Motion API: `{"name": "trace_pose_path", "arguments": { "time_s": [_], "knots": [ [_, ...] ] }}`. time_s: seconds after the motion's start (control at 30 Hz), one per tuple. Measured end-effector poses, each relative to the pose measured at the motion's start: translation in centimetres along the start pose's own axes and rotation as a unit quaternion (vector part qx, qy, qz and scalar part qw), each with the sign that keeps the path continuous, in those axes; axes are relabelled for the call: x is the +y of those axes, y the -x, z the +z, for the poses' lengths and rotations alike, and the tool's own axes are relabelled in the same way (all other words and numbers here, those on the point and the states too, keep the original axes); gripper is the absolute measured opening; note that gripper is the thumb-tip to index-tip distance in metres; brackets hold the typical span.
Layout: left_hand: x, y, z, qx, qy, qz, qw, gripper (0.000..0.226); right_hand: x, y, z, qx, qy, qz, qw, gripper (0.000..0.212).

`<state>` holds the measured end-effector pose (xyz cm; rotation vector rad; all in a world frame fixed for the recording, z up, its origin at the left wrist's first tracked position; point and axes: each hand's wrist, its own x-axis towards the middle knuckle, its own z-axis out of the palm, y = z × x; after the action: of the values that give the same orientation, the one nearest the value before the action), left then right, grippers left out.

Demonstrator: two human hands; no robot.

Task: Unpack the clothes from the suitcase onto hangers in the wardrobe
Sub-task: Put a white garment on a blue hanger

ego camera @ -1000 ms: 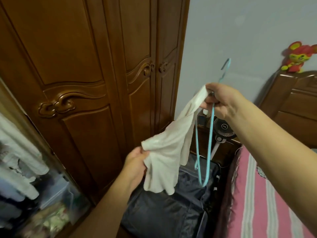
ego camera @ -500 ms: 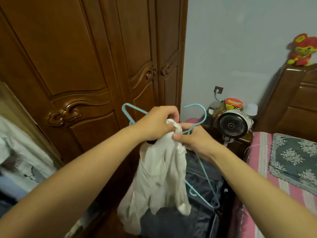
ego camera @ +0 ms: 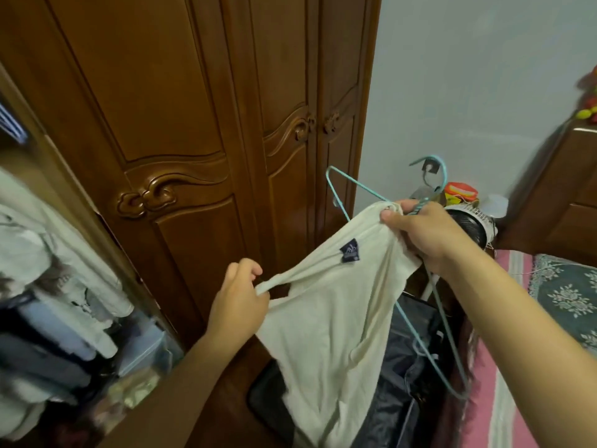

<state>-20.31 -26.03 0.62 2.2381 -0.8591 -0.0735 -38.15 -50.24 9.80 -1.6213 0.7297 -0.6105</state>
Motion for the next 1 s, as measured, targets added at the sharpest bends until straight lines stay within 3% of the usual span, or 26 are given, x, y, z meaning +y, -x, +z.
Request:
{"name": "trace_pose_path", "arguments": {
  "time_s": [0.1,0.2,0.3,0.4,0.47,0.53,0.57,0.67,0.73,0.83,1.0],
  "knots": [
    [0.8,-0.3,-1.7,-0.096,0.014,0.11,0.989,0.036,2.5,-0.7,-0.7,0.01,0.086,0.052,0.995,0.015],
    [3.8,-0.5,-3.6,-0.206,0.037,0.264,0.941,0.037,4.3,-0.9,-1.9,0.024,0.092,0.087,0.992,0.015],
    [6.2,-1.6,-3.5,-0.241,0.017,0.322,0.916,0.045,6.0,-1.0,-3.8,0.04,0.096,0.109,0.989,0.019],
    [7.8,-3.5,-1.3,-0.169,-0.25,0.323,0.897,0.041,7.4,-0.6,-5.5,0.022,0.142,0.107,0.984,0.019],
    [8.6,-5.0,0.5,-0.157,-0.35,0.293,0.876,0.038,8.1,0.5,-6.3,-0.03,0.148,0.105,0.983,0.019],
    [9.0,-6.3,2.1,-0.205,-0.375,0.274,0.862,0.047,9.3,1.7,-6.8,-0.071,0.131,0.105,0.983,0.047],
    [9.2,-6.9,2.7,-0.228,-0.379,0.264,0.857,0.05,9.9,2.4,-7.0,-0.061,0.153,0.095,0.982,0.047],
    [9.5,-8.1,4.4,-0.265,-0.406,0.23,0.844,0.053,11.6,4.0,-8.5,0.039,0.272,0.006,0.962,0.013],
    [9.5,-8.3,5.2,-0.27,-0.427,0.196,0.841,0.066,11.6,5.6,-8.9,0.063,0.262,-0.012,0.963,0.015],
    [9.3,-8.1,5.9,-0.272,-0.447,0.16,0.837,0.078,10.0,7.8,-8.3,-0.002,0.197,-0.002,0.98,0.017],
    [10.9,-6.4,5.5,-0.262,-0.46,0.173,0.83,0.067,7.4,7.0,-3.5,-0.047,0.171,-0.036,0.983,0.018]
  ]
}}
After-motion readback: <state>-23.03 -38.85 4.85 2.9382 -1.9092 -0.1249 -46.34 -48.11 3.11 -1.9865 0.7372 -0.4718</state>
